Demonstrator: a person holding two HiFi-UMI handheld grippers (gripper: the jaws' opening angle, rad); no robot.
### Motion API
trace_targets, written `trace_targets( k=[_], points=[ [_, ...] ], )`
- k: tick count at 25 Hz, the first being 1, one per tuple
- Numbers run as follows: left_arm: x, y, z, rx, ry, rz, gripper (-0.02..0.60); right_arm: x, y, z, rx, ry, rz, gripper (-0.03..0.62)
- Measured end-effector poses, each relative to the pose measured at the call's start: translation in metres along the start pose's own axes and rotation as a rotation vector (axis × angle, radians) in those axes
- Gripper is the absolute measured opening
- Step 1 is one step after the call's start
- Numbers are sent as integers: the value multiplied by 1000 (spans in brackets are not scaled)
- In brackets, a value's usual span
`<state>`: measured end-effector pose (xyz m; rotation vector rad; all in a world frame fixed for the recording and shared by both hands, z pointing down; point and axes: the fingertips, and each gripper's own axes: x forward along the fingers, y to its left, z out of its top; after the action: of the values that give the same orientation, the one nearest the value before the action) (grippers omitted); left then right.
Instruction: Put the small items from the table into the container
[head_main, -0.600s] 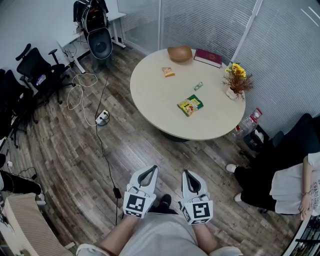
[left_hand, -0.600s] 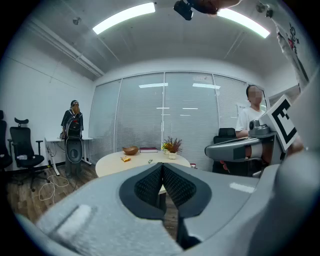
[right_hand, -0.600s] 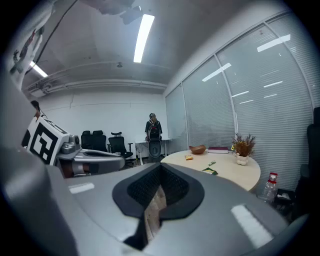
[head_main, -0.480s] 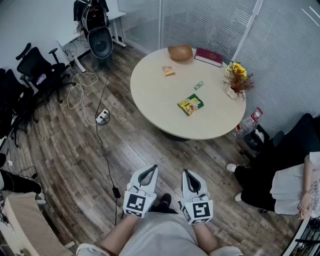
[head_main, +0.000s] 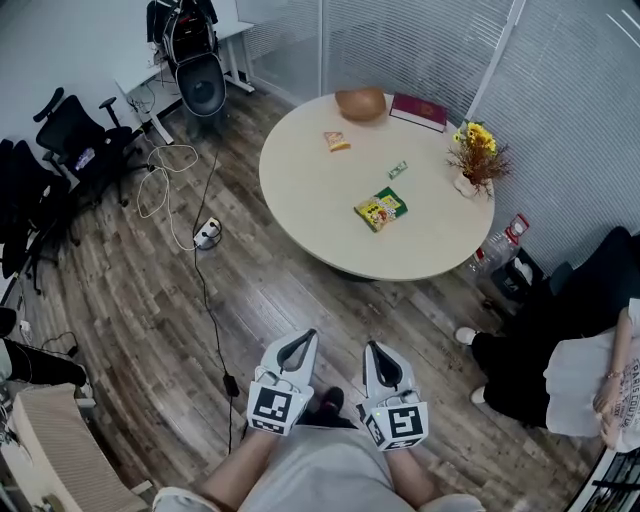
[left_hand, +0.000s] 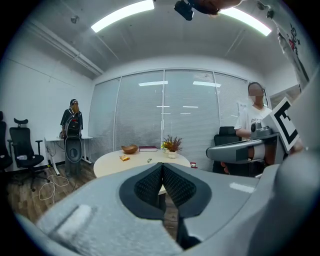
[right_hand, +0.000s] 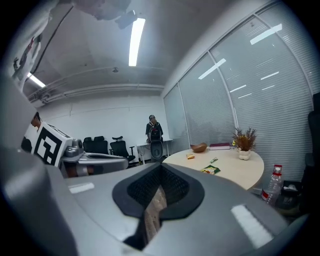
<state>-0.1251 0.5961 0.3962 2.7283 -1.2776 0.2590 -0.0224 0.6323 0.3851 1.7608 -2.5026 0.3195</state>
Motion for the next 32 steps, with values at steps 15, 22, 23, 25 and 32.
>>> trace_targets(
  k=[15, 22, 23, 25, 32],
  points=[
    [106, 30, -1, -41, 2, -13, -5, 64, -80, -9, 35, 28, -34, 3],
    [218, 110, 7, -37, 1, -37, -5, 177, -134, 1, 17, 61, -78, 3],
    [235, 122, 11, -30, 1, -44, -5, 196, -143, 3, 18, 67, -86, 3],
    [266, 145, 20, -10, 5, -63, -5, 235, -161, 9, 28, 82, -104, 3],
    [358, 218, 44, 9, 26, -135, -5, 350, -209, 13, 43, 147, -165, 3]
  ],
)
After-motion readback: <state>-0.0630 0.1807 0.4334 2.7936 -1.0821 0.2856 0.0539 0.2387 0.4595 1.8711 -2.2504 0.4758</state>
